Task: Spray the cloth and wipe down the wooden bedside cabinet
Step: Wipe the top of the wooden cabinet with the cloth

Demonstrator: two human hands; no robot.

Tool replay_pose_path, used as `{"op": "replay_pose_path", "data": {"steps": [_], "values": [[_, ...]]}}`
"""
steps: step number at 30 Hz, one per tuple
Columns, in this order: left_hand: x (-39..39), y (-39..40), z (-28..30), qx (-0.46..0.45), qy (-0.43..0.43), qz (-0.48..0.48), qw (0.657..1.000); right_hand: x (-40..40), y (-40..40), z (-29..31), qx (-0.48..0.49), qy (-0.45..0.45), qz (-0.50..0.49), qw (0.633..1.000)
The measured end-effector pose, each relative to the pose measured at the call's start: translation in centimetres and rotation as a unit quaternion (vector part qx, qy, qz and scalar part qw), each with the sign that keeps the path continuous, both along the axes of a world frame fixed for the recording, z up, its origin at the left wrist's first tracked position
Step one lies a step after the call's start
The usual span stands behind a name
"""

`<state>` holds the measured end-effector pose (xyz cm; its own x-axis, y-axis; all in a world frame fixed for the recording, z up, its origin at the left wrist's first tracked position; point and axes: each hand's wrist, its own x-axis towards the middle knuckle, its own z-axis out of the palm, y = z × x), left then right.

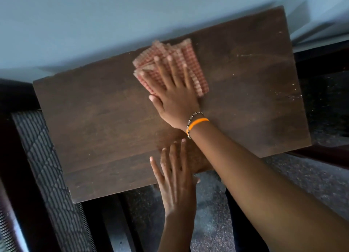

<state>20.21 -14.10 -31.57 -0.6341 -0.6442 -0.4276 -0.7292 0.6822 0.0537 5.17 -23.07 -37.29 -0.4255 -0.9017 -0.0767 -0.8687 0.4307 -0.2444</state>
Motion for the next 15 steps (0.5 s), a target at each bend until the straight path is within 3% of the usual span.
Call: {"op": "replay_pose_path", "data": {"steps": [6, 15], "values": [[-2.4, 0.5, 0.4, 0.012, -0.006, -0.032, 0.999, -4.1, -0.5, -0.2, -0.001, 0.018, 0.052, 0.998], [-4.2, 0.5, 0.6, 0.011, -0.037, -0.012, 0.999, -16.1, 9.6, 0.5, 0.053, 0.030, -0.166, 0.984]]}}
